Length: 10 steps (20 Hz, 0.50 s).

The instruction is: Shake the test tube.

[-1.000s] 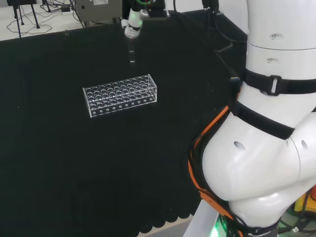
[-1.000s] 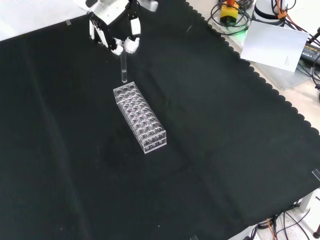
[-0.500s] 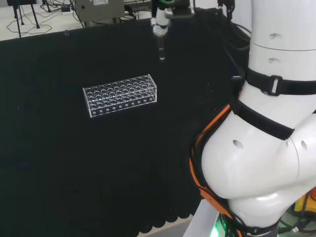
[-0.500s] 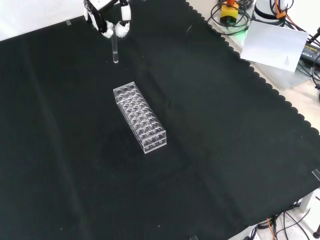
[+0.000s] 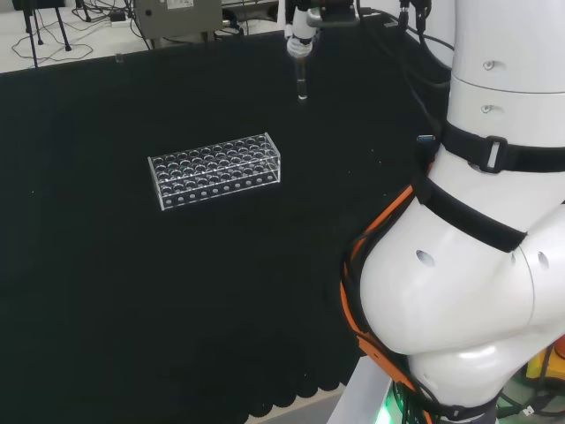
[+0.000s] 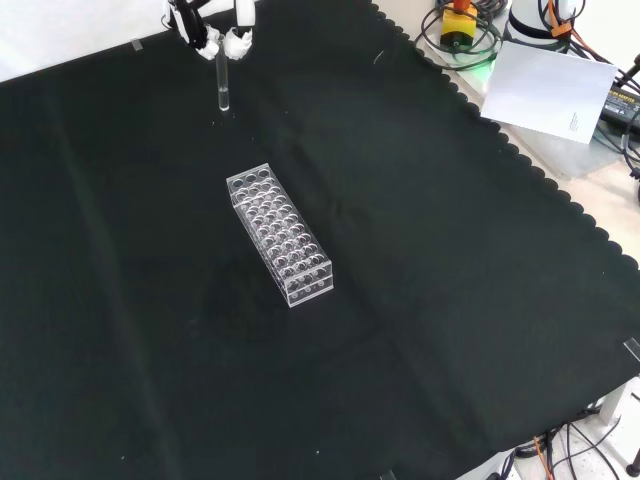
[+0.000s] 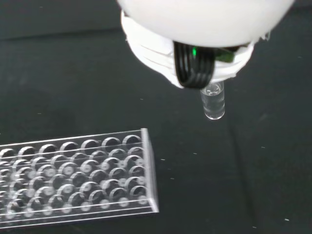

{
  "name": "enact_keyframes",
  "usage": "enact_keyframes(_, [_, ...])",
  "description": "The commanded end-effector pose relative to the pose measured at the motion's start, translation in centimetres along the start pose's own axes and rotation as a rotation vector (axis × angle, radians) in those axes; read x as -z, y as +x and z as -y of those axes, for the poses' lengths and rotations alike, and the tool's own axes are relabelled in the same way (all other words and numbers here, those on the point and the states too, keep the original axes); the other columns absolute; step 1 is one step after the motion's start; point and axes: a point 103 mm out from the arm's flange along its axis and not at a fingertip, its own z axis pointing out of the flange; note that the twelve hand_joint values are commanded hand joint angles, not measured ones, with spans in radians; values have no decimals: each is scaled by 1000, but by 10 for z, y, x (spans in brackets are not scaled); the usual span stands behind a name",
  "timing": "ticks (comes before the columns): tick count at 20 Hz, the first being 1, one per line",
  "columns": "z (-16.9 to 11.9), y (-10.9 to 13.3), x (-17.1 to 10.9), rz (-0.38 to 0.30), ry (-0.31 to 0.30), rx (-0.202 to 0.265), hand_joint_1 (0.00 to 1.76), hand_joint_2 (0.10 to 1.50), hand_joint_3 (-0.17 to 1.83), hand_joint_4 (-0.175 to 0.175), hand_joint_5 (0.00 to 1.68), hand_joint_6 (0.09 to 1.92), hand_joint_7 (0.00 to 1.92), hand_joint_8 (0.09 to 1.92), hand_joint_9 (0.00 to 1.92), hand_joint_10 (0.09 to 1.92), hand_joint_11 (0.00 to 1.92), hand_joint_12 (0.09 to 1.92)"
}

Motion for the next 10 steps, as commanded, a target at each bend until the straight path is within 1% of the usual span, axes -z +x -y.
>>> enact_keyframes(1, [-7, 39, -1, -22, -2, 77, 1442, 515, 793, -175, 1374, 499, 1447, 664, 1494, 132, 872, 1182])
enact_keyframes(6, [-14, 78, -3, -35, 4, 147, 1442, 515, 793, -175, 1374, 498, 1447, 664, 1495, 131, 872, 1182])
enact_keyframes(10, [-16, 103, -4, -39, 8, 198, 1442, 515, 793, -175, 1375, 498, 1448, 662, 1495, 130, 872, 1182])
